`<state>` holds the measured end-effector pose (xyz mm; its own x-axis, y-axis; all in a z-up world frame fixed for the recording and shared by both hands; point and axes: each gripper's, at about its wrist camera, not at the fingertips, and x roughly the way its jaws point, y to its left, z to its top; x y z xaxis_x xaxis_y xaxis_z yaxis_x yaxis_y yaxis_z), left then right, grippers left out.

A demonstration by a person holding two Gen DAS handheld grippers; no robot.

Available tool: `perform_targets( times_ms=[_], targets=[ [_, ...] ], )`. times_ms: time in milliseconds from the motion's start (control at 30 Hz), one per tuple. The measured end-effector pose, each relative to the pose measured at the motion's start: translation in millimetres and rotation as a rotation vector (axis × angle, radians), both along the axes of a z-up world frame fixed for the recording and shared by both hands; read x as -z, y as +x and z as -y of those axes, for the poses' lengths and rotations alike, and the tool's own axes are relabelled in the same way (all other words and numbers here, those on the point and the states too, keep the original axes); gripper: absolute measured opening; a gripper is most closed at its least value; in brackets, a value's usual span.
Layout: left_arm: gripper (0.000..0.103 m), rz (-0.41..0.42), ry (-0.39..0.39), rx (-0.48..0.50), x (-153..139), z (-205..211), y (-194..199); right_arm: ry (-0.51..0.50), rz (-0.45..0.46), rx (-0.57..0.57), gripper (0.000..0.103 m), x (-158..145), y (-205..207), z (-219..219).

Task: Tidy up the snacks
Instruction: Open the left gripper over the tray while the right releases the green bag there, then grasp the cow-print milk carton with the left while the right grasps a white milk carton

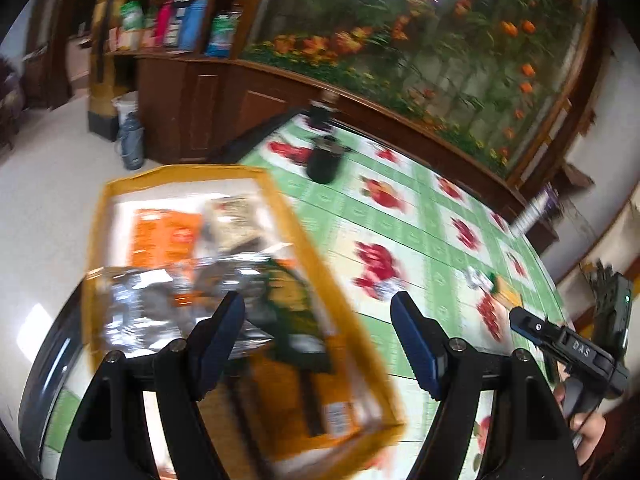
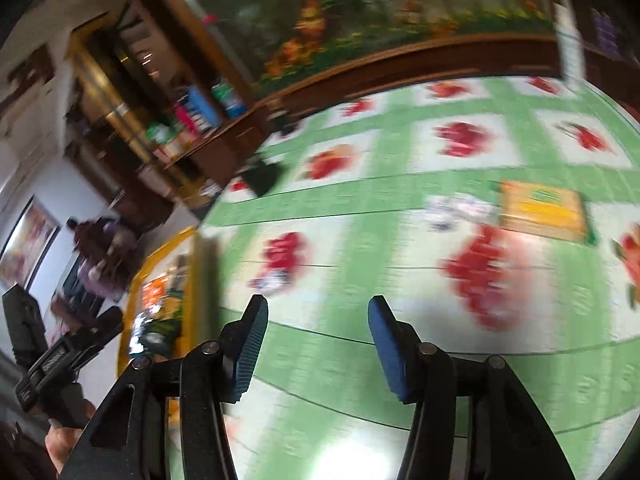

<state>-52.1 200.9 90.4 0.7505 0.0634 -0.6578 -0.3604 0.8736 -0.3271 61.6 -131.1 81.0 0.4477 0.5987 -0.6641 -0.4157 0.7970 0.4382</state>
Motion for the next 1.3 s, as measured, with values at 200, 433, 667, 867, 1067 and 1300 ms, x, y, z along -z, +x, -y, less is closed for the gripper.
perform_targets(
  times_ms=[200, 433, 667, 867, 1067, 1300],
  targets=[
    [0.074, -0.102, -0.028, 0.199, 0.5, 45.8, 81.0, 0.083, -0.073, 0.125, 0.057, 4.7, 15.3, 62.6],
    [0.043, -0.284, -0.029, 0.186, 38.3, 55.1, 163.3, 0.152, -0.141, 0.153, 0.057, 13.8, 21.1, 78.7],
    [0.043, -0.361, -0.074, 0.172, 61.7, 52.7, 177.1, 0.171, -0.144, 0.131, 0.057, 11.8, 22.0, 76.8],
    [0.043, -0.355, -0.132, 0.297, 58.2, 84.0, 164.2, 0.197, -0.141, 0.134, 0.057, 7.4, 20.5, 81.0],
    [0.044, -0.370, -0.076, 0.283, 55.8, 97.2, 159.3, 0.198, -0.124, 0.160, 0.057, 4.5, 19.8, 86.6],
    [0.024, -0.332, 0.084, 0.243, 68.5, 119.7, 155.5, 0.204, -0.110, 0.193, 0.057, 0.7, 22.8, 96.6]
  ],
)
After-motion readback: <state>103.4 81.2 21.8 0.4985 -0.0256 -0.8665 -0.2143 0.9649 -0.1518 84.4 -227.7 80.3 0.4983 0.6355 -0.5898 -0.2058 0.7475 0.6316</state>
